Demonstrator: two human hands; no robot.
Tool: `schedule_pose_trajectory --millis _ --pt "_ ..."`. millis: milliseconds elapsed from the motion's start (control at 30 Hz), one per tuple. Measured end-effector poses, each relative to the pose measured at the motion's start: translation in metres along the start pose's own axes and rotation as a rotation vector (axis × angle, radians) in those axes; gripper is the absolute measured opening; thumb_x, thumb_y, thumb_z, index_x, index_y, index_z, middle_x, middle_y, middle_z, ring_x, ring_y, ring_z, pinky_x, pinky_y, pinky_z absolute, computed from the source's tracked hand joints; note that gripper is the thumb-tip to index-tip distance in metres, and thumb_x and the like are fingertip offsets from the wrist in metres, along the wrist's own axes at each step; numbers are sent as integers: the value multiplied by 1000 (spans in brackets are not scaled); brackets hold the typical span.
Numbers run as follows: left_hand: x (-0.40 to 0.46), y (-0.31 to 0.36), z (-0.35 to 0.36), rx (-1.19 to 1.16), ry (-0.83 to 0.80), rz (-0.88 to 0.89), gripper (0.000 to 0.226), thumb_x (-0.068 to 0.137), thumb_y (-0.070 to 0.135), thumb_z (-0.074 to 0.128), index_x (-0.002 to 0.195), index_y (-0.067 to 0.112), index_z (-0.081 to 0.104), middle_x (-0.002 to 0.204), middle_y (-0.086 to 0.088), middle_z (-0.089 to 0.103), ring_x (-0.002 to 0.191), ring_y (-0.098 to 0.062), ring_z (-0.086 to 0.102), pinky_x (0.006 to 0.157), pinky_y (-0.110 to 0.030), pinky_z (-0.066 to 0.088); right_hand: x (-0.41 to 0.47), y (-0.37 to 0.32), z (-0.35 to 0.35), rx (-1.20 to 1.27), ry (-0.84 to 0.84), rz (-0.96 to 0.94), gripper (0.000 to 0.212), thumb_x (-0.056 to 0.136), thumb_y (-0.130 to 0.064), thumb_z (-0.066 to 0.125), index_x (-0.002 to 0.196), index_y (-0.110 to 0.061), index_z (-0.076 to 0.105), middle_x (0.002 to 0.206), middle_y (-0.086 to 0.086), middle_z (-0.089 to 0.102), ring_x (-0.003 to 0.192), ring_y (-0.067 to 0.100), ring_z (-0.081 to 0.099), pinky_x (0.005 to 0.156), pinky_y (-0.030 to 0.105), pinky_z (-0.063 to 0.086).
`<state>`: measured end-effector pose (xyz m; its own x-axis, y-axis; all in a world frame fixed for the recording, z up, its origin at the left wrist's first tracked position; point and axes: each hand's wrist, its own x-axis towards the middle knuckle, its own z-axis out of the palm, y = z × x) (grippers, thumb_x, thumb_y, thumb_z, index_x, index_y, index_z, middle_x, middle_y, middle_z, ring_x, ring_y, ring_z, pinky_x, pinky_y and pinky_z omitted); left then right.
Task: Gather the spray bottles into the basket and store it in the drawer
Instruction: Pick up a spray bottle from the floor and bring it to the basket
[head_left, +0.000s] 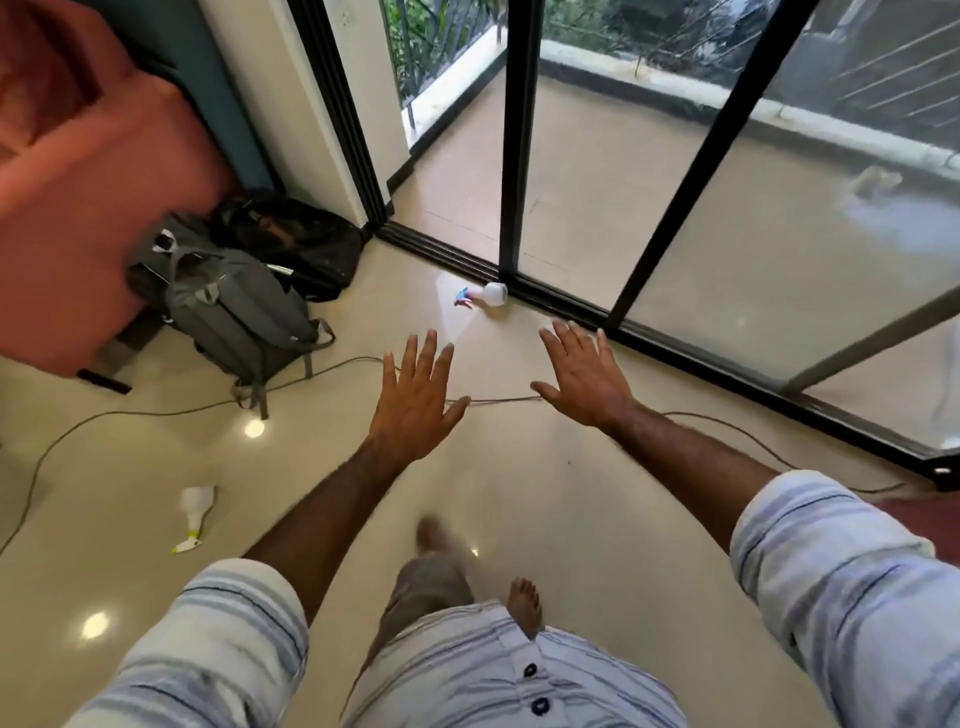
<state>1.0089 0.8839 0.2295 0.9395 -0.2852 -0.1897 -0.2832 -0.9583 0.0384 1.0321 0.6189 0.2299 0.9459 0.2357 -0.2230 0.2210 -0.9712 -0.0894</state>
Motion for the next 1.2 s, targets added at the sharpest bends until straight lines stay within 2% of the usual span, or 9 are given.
schedule_pose_trajectory --millis 233,400,667,833,1033,1200 --pt "157 -82 21 -50 -58 11 78 99 63 25 160 19 3 169 -9 -7 156 -33 -5 122 -58 4 159 10 18 -6 -87 48 79 96 -53 49 157 -16 15 167 10 11 155 28 10 124 55 10" --pt "254 -148 24 -24 -124 61 77 98 62 24 159 18 8 169 -10 -3 156 -34 -2 123 -60 7 264 7 15 45 -151 113 78 96 -52 49 157 -15 16 166 10 13 154 29 12 124 52 14" --pt "402 -203 52 -35 -213 80 73 99 60 27 158 19 16 169 -10 -1 156 -32 -2 122 -58 6 423 19 39 117 -226 144 76 93 -49 56 153 -14 24 164 10 20 150 30 21 122 50 22" --pt "506 -220 110 -95 -245 69 71 100 56 31 157 17 19 168 -11 5 156 -33 3 122 -57 9 537 47 107 142 -286 138 72 91 -49 59 147 -15 31 157 11 30 145 31 29 117 48 29" --pt "610 -237 242 -185 -307 49 71 98 59 23 157 18 22 167 -10 15 155 -32 12 122 -54 13 654 77 247 132 -384 162 68 88 -49 61 143 -16 37 147 9 39 134 31 39 107 47 37" --pt "673 -256 364 -230 -384 96 68 100 58 25 155 18 25 167 -10 17 155 -31 13 122 -54 17 737 98 363 131 -410 227 68 86 -43 65 142 -15 38 150 9 36 136 31 36 109 47 38"
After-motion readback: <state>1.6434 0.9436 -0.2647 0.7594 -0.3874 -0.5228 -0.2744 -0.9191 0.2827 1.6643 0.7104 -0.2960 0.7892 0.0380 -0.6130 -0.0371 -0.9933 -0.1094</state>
